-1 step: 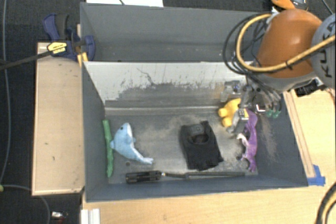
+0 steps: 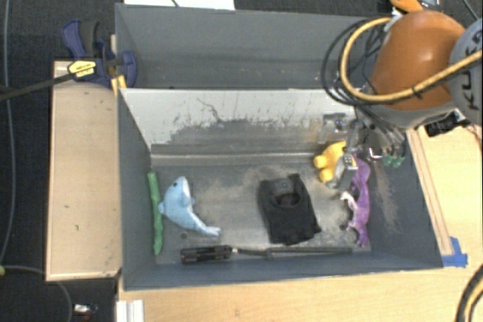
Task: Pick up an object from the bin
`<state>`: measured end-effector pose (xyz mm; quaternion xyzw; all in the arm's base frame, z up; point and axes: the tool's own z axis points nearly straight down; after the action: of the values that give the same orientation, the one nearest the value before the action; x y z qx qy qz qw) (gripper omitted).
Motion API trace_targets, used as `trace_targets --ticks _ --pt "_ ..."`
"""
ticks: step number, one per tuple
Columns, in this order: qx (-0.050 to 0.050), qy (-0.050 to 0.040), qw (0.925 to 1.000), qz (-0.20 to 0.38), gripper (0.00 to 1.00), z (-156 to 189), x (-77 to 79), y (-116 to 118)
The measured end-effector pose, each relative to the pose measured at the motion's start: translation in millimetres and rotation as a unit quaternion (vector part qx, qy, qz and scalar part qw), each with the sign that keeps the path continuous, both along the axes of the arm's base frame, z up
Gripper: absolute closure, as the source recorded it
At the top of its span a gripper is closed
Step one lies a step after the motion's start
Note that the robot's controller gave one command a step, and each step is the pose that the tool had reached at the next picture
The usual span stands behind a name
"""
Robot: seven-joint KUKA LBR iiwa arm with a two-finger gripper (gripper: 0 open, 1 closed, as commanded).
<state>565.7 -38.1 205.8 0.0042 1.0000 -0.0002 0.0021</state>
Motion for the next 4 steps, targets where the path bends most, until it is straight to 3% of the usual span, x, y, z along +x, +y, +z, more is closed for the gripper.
trace_targets --ticks 1,2,3,4 --pt "0.001 -0.0001 0.9938 -0.111 0.00 -97.3 -59.3 41.1" --pt "0.000 -0.0061 0.9960 -0.089 0.00 -48.9 -72.0 44.4" --pt "0.001 0.0032 0.9950 -0.100 0.00 -96.8 -72.4 42.1" --pt "0.003 -0.0063 0.9754 -0.220 0.00 -135.4 -87.4 41.8"
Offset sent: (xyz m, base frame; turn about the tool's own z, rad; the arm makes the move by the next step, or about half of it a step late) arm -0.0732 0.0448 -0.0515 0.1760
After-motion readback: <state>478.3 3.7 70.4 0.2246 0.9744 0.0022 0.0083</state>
